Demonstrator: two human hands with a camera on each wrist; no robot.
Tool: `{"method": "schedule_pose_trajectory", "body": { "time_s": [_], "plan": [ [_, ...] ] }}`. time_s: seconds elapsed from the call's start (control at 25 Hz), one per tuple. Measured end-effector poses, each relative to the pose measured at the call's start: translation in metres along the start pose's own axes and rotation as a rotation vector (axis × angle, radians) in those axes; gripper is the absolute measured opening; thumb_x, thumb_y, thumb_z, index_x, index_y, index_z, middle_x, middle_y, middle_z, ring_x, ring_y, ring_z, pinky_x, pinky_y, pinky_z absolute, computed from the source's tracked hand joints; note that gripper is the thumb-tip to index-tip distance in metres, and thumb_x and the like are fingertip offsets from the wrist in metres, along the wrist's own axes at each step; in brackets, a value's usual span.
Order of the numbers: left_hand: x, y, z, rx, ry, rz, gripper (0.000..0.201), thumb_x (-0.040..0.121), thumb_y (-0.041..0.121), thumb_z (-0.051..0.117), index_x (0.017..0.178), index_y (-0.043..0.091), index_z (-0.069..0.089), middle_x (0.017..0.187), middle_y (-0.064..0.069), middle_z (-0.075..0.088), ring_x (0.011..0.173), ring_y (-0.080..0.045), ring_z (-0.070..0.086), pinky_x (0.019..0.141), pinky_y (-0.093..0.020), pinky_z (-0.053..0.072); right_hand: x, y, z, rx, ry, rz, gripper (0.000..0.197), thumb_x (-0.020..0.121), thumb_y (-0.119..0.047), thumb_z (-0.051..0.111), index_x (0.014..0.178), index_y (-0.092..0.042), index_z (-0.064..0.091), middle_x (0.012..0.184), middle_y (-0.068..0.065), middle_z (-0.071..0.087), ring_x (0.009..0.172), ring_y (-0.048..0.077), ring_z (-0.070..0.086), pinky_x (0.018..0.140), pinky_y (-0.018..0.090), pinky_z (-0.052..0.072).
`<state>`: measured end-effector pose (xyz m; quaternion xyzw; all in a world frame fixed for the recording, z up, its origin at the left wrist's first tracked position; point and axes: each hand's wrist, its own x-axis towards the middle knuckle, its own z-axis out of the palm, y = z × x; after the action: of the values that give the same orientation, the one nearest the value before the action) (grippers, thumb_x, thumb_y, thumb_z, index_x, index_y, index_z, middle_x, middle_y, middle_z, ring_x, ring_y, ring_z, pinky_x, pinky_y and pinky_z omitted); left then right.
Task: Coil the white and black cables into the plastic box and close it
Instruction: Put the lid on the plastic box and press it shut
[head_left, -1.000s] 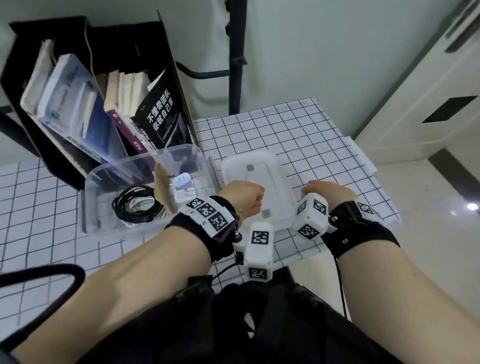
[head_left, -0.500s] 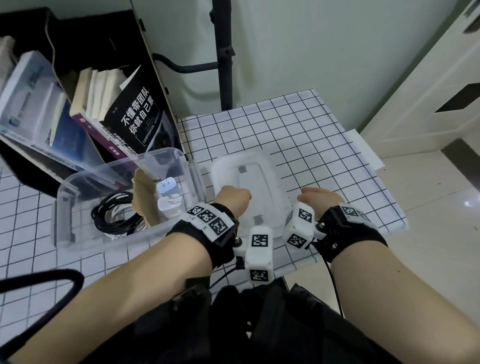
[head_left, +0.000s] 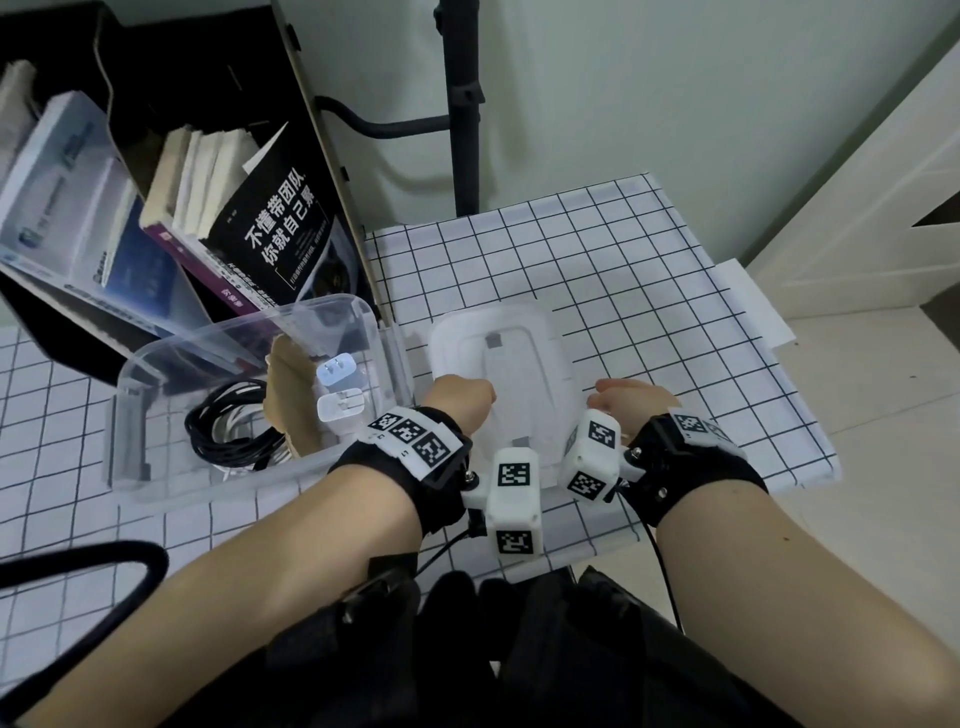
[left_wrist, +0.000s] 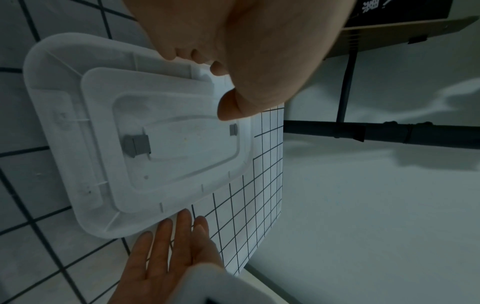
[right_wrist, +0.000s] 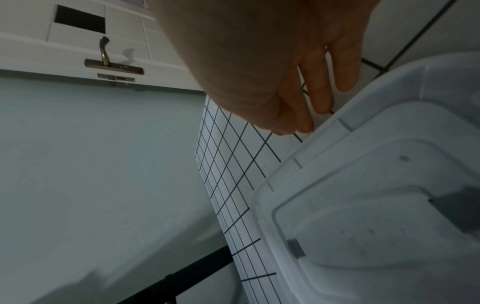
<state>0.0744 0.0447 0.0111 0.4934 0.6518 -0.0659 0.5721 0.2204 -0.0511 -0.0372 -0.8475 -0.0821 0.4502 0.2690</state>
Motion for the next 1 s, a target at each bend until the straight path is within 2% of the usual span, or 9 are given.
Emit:
{"method": "schedule_pose_trajectory", "body": {
  "time_s": [0.04,0.12,0.24,0.32,0.48,0.64,0.72,0.84,1.0],
  "plan": [
    [0.003,-0.002,-0.002,0.001,-0.002,0.033,0.009,0.093,0.01,0.048,0.09,0.001,0.047,0.081,-0.012,0.046,0.08,-0.031,0.047,0.081,-0.036,0.039,0.0,-0.002,0.0,-0.019,0.003,0.001,0.041,0.093,-0.014,0.052,0.134,-0.017,0.054,0.146,-0.007,0.044,0.128,0.016,0.048,0.093,0.02,0.041],
    [0.017,-0.006,-0.003,-0.013,-0.011,0.032,0.033,0.093,0.01,0.048,0.122,-0.005,0.049,0.115,-0.024,0.053,0.108,-0.04,0.051,0.093,-0.041,0.043,0.002,-0.003,0.001,-0.065,0.002,-0.015,0.04,0.093,-0.014,0.052,0.132,-0.016,0.055,0.145,-0.007,0.045,0.128,0.017,0.048,0.102,0.025,0.039],
    [0.021,-0.009,0.0,-0.045,-0.005,0.049,0.04,0.092,0.011,0.051,0.127,-0.008,0.048,0.135,-0.024,0.049,0.124,-0.039,0.048,0.101,-0.043,0.043,0.005,0.0,0.004,-0.005,0.024,-0.018,0.035,0.091,-0.011,0.055,0.125,-0.013,0.06,0.133,0.004,0.057,0.117,0.026,0.057,0.094,0.033,0.048],
    [0.018,-0.009,-0.001,-0.058,-0.031,0.036,0.043,0.091,0.011,0.052,0.129,-0.008,0.045,0.135,-0.025,0.048,0.122,-0.04,0.049,0.102,-0.044,0.043,0.001,-0.001,0.002,-0.04,0.039,-0.008,0.028,0.092,-0.014,0.053,0.117,-0.016,0.064,0.127,0.008,0.062,0.103,0.027,0.061,0.079,0.029,0.05],
    [0.01,-0.008,-0.004,-0.087,-0.046,0.067,0.043,0.093,0.011,0.051,0.133,-0.002,0.045,0.133,-0.02,0.05,0.119,-0.033,0.052,0.094,-0.031,0.044,-0.018,-0.003,-0.006,-0.008,0.137,0.006,0.031,0.092,-0.014,0.052,0.119,-0.009,0.064,0.121,0.011,0.064,0.108,0.029,0.061,0.089,0.03,0.047],
    [-0.001,-0.002,-0.009,-0.193,-0.108,0.117,0.046,0.09,0.013,0.055,0.131,-0.005,0.046,0.113,-0.023,0.059,0.1,-0.038,0.061,0.079,-0.036,0.05,-0.045,-0.004,-0.016,0.145,0.209,-0.048,0.035,0.088,-0.02,0.056,0.121,-0.018,0.064,0.112,0.006,0.069,0.095,0.024,0.065,0.077,0.025,0.045],
    [-0.008,0.002,-0.017,-0.273,-0.134,0.156,0.037,0.089,0.013,0.056,0.122,-0.003,0.054,0.106,-0.015,0.061,0.097,-0.034,0.062,0.071,-0.033,0.043,-0.059,-0.013,-0.019,0.232,0.278,-0.143,0.031,0.082,-0.021,0.059,0.111,-0.022,0.069,0.101,0.0,0.072,0.087,0.019,0.067,0.077,0.025,0.05],
    [-0.015,0.01,-0.039,-0.401,-0.177,0.213,0.011,0.087,0.015,0.059,0.078,0.013,0.053,0.078,-0.004,0.051,0.066,-0.018,0.051,0.063,-0.032,0.043,-0.084,-0.038,-0.015,0.309,0.343,-0.331,0.024,0.07,-0.026,0.065,0.093,-0.025,0.073,0.085,-0.004,0.075,0.078,0.018,0.071,0.077,0.034,0.058],
    [-0.026,0.013,-0.089,-0.664,-0.351,0.268,0.023,0.095,0.027,0.053,0.095,0.005,0.056,0.096,-0.012,0.062,0.083,-0.023,0.061,0.074,-0.032,0.051,-0.115,-0.068,-0.002,0.282,0.361,-0.61,0.013,0.071,-0.017,0.071,0.08,-0.027,0.07,0.076,-0.004,0.07,0.075,0.02,0.069,0.074,0.042,0.058]
  ]
}}
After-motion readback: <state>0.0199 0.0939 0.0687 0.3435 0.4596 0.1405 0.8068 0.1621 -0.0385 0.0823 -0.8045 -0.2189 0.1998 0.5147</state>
